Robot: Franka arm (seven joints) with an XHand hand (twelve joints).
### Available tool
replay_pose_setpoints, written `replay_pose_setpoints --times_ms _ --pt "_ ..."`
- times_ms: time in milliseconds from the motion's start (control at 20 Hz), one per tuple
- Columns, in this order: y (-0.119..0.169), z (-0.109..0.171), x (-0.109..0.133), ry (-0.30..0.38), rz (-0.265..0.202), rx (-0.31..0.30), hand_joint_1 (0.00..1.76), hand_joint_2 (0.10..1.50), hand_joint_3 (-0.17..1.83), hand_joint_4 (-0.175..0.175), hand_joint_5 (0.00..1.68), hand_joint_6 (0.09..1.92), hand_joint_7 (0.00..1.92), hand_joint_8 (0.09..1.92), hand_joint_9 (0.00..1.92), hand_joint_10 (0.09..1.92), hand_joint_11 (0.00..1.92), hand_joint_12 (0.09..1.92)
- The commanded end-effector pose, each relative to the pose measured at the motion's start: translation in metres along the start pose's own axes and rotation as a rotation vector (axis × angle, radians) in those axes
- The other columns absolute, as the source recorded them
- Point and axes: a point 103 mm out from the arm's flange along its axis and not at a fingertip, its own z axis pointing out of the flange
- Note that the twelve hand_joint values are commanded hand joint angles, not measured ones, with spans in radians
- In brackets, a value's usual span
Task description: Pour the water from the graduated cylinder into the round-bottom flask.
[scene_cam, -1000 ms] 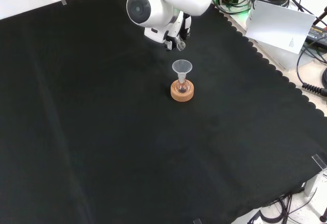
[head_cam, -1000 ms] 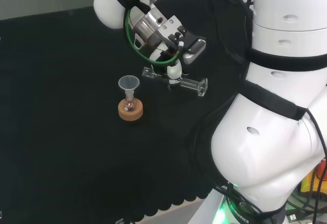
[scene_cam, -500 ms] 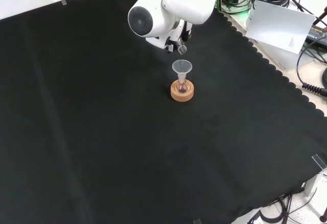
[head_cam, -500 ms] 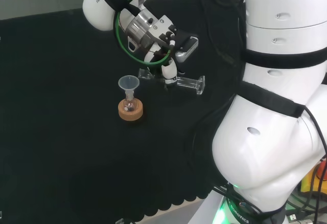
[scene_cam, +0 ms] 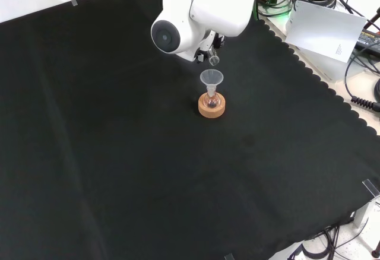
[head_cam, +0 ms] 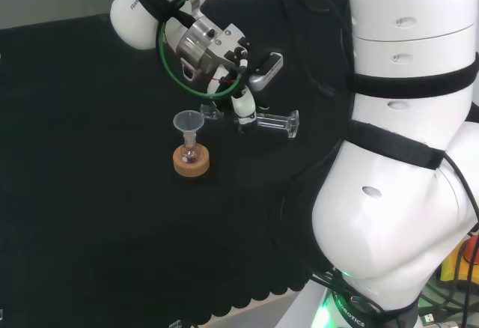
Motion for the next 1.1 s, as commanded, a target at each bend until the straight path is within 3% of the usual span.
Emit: replay_pose_setpoints --times_ms 50,1100 --pt "0.0 -0.004 0.004 -0.02 0.021 0.032 1.16 1.12 0.0 -0.175 0.99 0.99 1.24 0.37 1.44 0.09 1.24 0.75" --pt "0.0 -0.02 0.006 -0.036 0.076 0.132 1.15 1.12 0.0 -0.175 0.99 1.0 1.25 0.36 1.45 0.09 1.25 0.74"
